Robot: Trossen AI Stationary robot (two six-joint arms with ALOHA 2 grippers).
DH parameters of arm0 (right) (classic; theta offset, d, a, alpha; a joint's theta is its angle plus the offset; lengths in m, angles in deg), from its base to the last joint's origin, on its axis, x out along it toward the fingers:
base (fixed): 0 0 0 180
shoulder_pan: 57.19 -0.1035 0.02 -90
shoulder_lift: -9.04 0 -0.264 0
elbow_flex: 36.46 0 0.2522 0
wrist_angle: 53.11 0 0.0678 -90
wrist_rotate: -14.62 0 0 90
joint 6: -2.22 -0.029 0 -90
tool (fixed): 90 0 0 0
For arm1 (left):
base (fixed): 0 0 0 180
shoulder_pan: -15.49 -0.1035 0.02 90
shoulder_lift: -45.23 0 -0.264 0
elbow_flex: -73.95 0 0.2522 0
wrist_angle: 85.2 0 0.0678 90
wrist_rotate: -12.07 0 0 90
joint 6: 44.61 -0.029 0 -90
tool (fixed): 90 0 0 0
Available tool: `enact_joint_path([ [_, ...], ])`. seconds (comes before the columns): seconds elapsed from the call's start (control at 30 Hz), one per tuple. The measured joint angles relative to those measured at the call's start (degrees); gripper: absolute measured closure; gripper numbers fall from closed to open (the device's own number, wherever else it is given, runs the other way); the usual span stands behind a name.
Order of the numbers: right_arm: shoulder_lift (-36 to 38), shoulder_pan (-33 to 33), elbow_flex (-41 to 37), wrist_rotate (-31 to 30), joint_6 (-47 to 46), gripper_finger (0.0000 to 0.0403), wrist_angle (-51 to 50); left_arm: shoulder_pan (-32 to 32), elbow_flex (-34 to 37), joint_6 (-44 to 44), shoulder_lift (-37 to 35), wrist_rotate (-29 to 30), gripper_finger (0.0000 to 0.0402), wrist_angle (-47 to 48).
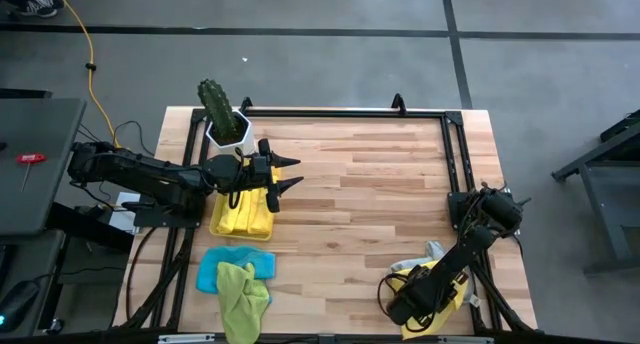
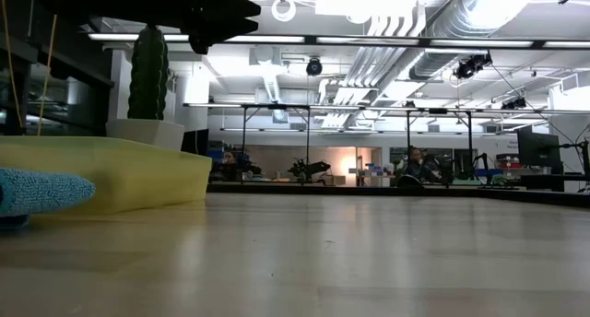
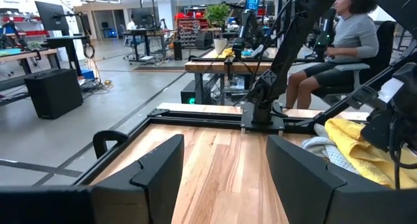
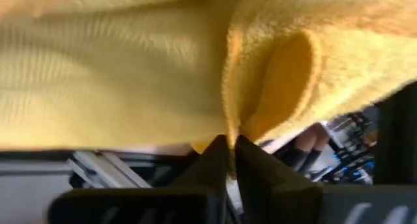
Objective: Fold microfiber towels
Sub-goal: Fold the yellow microfiber towel
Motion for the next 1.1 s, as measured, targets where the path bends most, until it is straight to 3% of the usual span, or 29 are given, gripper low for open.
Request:
enact_joint_path([
  [0.13, 0.52, 2.15, 4.68, -1.02, 8.39, 0.0388, -6.83, -0.02, 0.00, 0.00, -0.01, -0.01, 0.0192, 0.00],
  [0.27, 3.18, 5.83, 12.84, -8.66, 19.44, 0.0400, -12.30, -0.02, 0.00, 0.00, -0.02, 0.00, 0.0192, -0.02],
  [0.67, 7.06, 25.22, 39.18, -50.95, 52.32, 0.0402, -15.09, -0.01, 0.02, 0.00, -0.02, -0.01, 0.0192, 0.15],
  [0.83, 7.15, 33.13, 45.93, -63.54, 56.69, 0.0402, -15.27, -0.02, 0.02, 0.00, -0.02, 0.00, 0.0192, 1.14],
  [0.93, 7.14, 35.51, 47.06, -64.53, 56.94, 0.0402, -15.22, -0.01, 0.02, -0.65, -0.02, -0.01, 0.0192, 2.28],
  [1.1, 7.09, 35.23, 44.13, -59.06, 58.15, 0.0403, -15.21, -0.01, 0.02, -1.07, -0.02, 0.00, 0.0192, 3.95],
])
